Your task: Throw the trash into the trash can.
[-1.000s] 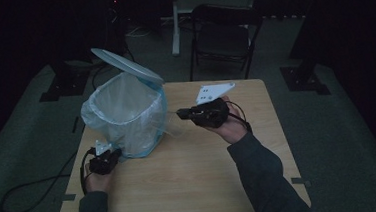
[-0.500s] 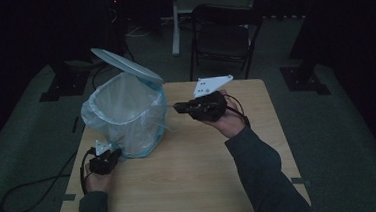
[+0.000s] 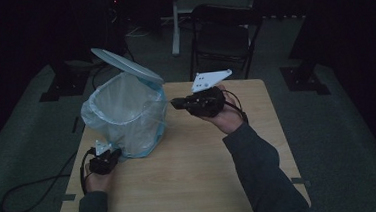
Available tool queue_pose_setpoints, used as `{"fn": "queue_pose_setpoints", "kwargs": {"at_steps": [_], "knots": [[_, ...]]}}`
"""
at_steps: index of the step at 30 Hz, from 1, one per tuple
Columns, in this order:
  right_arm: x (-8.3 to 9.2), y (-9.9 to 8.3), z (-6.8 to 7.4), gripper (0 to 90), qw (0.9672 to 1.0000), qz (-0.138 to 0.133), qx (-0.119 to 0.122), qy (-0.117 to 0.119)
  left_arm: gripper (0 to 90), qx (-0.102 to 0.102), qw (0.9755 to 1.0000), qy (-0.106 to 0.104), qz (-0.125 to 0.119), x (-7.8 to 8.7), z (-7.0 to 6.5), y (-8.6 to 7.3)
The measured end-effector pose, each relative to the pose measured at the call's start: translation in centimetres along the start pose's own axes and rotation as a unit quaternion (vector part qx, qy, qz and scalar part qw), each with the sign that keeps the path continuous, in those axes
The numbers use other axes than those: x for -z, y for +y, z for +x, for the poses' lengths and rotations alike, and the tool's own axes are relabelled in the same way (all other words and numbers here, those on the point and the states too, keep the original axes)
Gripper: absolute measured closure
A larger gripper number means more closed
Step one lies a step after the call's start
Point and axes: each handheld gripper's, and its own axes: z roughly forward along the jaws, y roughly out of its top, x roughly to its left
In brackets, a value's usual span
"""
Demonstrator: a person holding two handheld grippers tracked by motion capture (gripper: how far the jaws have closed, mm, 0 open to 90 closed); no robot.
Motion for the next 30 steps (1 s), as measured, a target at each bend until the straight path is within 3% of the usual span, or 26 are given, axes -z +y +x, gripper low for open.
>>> {"fn": "queue_pose_setpoints", "kwargs": {"at_steps": [12,30], "knots": [[-1.1,1.5,0.3,86.7,0.9999,-0.014,-0.001,0.009,90.0,0.001,1.0000,0.000,-0.001,0.0,0.0,0.0],[-2.8,2.9,-0.1,86.7,0.9997,-0.022,-0.012,0.005,90.0,0.000,1.0000,0.000,-0.001,0.0,0.0,0.0]]}}
